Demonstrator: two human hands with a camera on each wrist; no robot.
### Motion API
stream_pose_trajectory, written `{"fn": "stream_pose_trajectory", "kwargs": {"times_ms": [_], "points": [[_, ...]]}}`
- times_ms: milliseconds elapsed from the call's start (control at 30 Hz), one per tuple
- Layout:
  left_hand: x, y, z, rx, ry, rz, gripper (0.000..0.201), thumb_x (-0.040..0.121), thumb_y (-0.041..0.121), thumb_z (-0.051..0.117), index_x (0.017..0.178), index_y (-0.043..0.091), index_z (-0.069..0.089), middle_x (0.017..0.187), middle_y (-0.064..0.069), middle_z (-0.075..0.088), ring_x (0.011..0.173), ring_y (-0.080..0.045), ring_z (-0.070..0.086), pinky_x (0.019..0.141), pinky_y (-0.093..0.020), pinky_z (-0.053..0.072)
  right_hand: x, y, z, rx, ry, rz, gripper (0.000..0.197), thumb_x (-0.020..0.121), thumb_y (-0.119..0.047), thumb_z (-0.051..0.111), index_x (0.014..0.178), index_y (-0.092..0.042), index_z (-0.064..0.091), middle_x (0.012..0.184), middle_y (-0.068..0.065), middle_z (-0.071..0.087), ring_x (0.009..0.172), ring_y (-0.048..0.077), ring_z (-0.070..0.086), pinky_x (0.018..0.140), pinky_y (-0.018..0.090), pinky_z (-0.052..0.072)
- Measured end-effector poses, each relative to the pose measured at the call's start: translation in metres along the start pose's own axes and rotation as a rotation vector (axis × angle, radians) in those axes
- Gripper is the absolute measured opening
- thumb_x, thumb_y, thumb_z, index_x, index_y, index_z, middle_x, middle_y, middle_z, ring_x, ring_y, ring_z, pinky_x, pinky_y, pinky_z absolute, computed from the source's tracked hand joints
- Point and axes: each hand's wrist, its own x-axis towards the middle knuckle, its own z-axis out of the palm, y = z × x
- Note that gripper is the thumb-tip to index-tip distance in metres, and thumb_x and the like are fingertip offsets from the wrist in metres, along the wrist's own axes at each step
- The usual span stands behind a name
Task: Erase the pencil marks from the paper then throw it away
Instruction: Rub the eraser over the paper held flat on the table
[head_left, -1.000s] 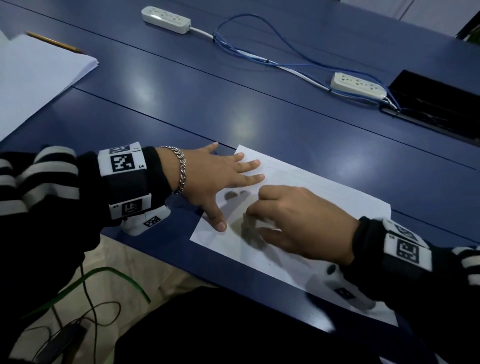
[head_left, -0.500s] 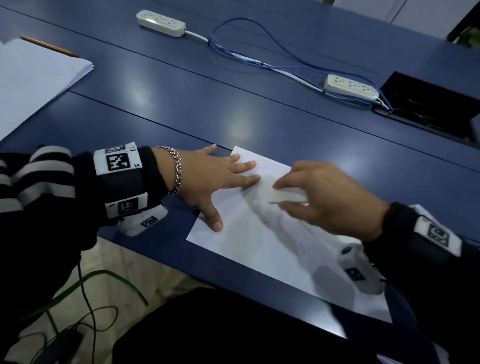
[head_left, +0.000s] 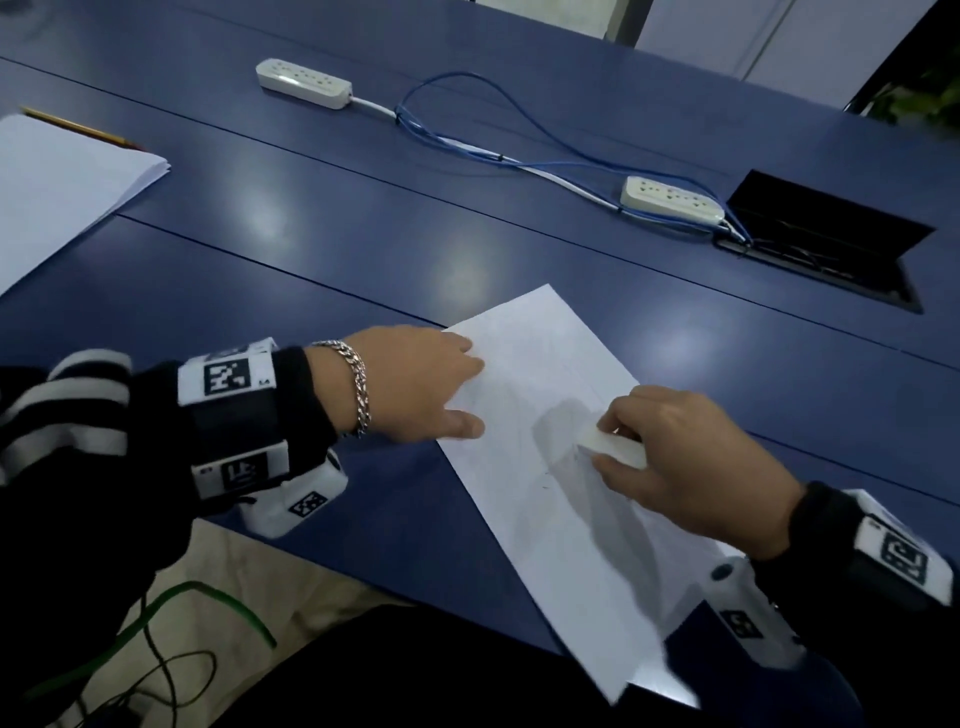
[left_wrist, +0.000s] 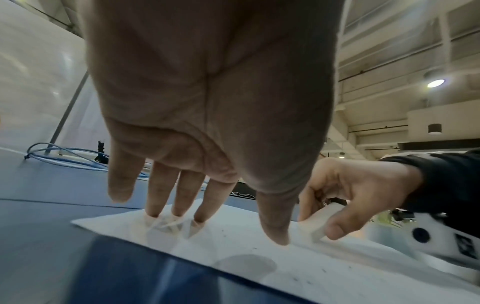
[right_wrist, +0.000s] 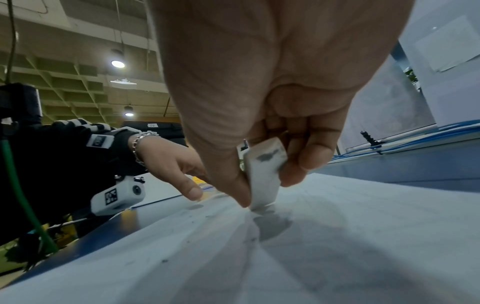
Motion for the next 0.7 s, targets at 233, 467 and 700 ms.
{"fn": "stream_pose_trajectory", "kwargs": {"times_ms": [233,467,700], "points": [[0.024,-0.012,-0.005,-0.031,-0.107,0.01,0.101,0.089,0.08,0.052,0.165,0.04,-0.001,0.174,-0.001,-0.013,0.161,-0.031,-0.002,0.126,-0.059,0.005,0.001,-0.012,0.0,0.009,-0.043,-0.103,0.026,0.091,-0.051,0.06,0.102,-0.028,0.064,0.09,-0.014,0.053,0.079,0.014,0.058,0.072,0.034,0.051],[0.034,-0.025,-0.006,-0.068,-0.1,0.112,0.129,0.073,0.084,0.067,0.164,0.038,-0.012,0.173,0.008,-0.015,0.161,-0.021,-0.007,0.128,-0.056,-0.002,0.039,-0.006,-0.024,0.037,-0.124,-0.263,0.033,0.089,-0.046,0.072,0.118,-0.03,0.071,0.102,-0.01,0.066,0.088,0.005,0.056,0.077,0.015,0.035],[0.041,-0.023,-0.006,0.008,-0.147,0.078,0.131,0.068,0.09,0.064,0.163,0.043,-0.014,0.173,0.01,-0.02,0.161,-0.023,-0.006,0.125,-0.065,0.006,0.098,0.0,-0.014,-0.003,-0.022,-0.223,0.033,0.09,-0.042,0.069,0.121,-0.028,0.071,0.095,-0.011,0.054,0.089,0.019,0.06,0.079,0.031,0.045]]}}
